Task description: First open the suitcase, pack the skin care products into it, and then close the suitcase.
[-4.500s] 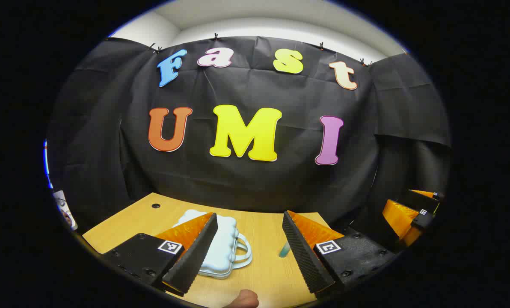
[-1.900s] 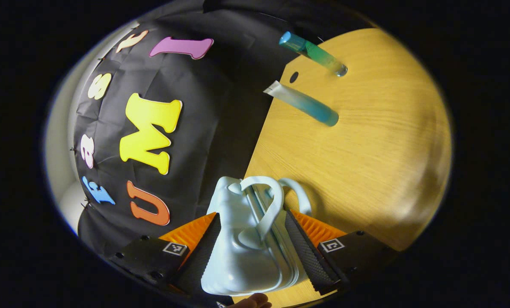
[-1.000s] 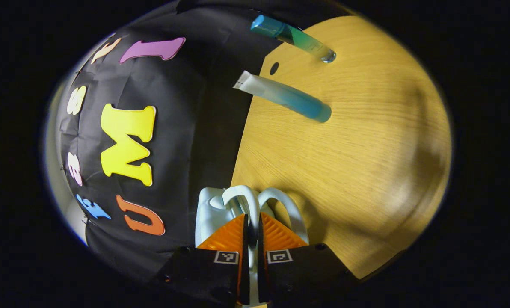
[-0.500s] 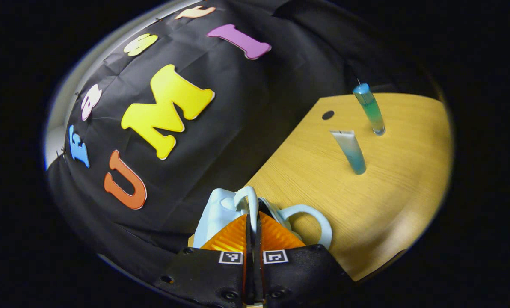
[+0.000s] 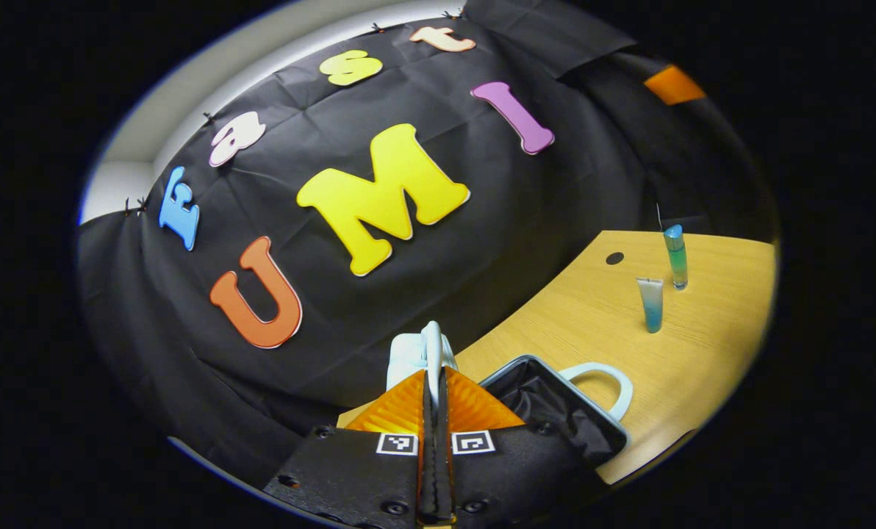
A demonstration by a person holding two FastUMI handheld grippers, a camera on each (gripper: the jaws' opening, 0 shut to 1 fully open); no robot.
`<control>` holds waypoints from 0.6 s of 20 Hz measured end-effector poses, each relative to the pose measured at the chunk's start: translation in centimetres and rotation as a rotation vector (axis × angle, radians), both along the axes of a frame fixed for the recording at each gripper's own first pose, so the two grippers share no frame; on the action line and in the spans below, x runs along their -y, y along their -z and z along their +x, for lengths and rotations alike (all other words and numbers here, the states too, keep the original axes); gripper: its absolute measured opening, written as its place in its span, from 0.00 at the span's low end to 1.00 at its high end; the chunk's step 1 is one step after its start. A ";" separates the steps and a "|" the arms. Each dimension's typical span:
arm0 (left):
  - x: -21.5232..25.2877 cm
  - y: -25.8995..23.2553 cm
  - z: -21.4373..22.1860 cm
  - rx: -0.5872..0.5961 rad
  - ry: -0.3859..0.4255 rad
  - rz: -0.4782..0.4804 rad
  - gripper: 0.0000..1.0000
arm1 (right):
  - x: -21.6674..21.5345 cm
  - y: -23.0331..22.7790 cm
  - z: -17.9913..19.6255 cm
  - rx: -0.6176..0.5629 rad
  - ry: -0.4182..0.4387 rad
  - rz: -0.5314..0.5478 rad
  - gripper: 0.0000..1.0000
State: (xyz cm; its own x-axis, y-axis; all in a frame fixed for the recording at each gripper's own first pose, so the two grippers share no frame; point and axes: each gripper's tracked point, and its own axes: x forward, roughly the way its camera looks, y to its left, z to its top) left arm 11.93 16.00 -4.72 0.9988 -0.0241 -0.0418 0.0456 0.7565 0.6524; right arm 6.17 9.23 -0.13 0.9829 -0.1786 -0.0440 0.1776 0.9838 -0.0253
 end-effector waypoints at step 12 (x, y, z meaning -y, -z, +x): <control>-17.6 -2.5 -0.7 0.093 -0.078 -0.166 0.02 | -8.2 0.3 -1.4 -0.051 -0.054 -0.048 0.80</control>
